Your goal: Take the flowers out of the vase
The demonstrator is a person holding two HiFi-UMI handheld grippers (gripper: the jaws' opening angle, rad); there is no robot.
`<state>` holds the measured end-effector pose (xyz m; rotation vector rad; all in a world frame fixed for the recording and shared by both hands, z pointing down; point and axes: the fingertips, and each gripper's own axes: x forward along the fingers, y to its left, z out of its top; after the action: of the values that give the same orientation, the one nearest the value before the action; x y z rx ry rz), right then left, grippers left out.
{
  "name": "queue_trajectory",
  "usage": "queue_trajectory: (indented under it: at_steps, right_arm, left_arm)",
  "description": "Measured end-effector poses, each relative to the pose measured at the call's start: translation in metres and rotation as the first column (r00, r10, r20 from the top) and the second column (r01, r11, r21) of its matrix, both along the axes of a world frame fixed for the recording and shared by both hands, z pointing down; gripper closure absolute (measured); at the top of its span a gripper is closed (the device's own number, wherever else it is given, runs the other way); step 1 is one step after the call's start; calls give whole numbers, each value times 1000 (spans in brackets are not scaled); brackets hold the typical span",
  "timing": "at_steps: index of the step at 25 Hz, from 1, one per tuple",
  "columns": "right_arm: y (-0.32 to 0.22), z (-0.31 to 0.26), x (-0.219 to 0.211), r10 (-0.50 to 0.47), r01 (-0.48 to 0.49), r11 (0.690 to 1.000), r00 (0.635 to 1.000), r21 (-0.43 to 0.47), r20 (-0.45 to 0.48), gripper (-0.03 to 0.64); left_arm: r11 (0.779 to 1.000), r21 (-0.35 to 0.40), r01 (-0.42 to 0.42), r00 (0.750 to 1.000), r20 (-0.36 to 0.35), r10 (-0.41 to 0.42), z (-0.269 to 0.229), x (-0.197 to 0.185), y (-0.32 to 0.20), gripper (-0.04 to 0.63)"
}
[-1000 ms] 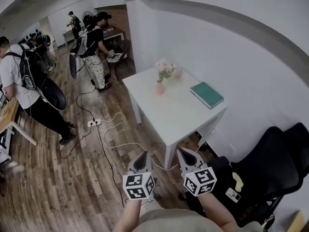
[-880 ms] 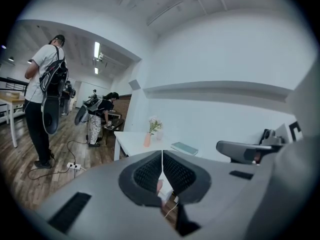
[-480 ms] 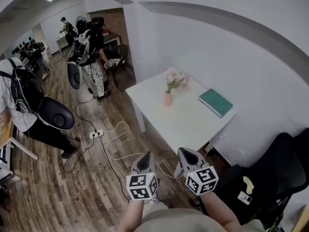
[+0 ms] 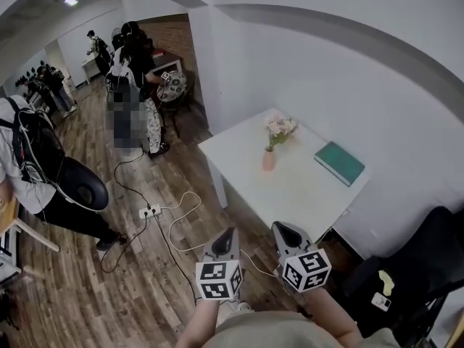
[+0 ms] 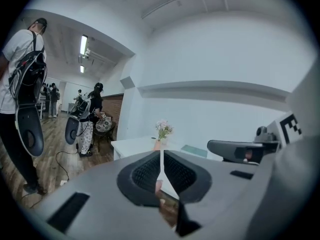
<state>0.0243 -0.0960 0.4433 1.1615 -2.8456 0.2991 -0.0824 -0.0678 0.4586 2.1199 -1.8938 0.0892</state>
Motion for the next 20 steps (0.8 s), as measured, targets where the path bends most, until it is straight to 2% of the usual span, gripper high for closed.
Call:
queue_trajectory:
  at_steps: [9, 20]
  right_arm:
    - [-37, 8, -36, 16, -15, 1000, 999, 15, -34, 586]
    - [-78, 11, -57, 49, -49, 999, 998, 14, -47, 530]
  left_arm:
    - [1000, 5, -10, 1000, 4, 10, 8, -43, -37, 577]
    - [999, -4, -51, 999, 7, 51, 18, -69, -73, 481]
